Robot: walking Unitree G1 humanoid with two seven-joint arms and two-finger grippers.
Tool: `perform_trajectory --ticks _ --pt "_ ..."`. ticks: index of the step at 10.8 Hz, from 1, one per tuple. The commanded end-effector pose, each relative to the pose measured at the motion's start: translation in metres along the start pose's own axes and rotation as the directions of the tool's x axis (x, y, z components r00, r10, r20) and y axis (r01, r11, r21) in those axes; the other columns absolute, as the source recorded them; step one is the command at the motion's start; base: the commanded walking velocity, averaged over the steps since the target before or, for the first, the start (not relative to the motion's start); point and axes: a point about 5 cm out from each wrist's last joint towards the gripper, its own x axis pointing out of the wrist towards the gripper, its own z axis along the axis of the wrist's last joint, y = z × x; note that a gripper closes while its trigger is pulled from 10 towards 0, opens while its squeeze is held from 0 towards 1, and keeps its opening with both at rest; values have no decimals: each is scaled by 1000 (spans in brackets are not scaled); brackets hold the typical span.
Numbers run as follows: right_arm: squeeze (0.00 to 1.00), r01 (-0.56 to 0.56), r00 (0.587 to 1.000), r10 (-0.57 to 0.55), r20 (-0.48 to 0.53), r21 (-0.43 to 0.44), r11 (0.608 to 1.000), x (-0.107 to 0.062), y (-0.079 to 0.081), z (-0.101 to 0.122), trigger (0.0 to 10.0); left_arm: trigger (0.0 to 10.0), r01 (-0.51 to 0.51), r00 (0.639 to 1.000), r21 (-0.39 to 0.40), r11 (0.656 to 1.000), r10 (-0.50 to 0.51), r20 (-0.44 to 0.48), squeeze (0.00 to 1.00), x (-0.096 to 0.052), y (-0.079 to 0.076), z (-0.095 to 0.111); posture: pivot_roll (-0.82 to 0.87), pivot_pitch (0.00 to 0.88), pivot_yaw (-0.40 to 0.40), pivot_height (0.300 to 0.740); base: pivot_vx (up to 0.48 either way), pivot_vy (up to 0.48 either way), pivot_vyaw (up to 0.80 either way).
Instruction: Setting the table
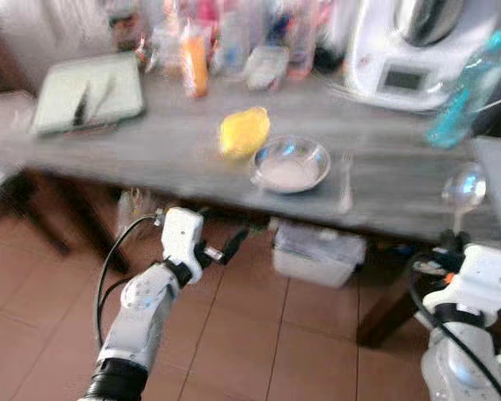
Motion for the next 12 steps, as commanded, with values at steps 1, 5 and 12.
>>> perform_trajectory --ticks 1,5,12 --pt "0 16 1000 -16 17 -3 1000 0 -4 5 10000 10000 22 1000 4 1000 -22 16 0 4 -3 4 12 98 41 740 412 0 -575" --pt "0 20 1000 -20 21 1 1000 0 -4 5 10000 10000 24 999 0 1000 -24 44 0 5 -3 10 17 97 45 740 428 0 -473" --pt "0 2 1000 -2 12 0 1000 -4 -2 3 10000 10000 -20 990 48 999 13 141 0 -16 8 35 27 107 46 740 60 0 0"
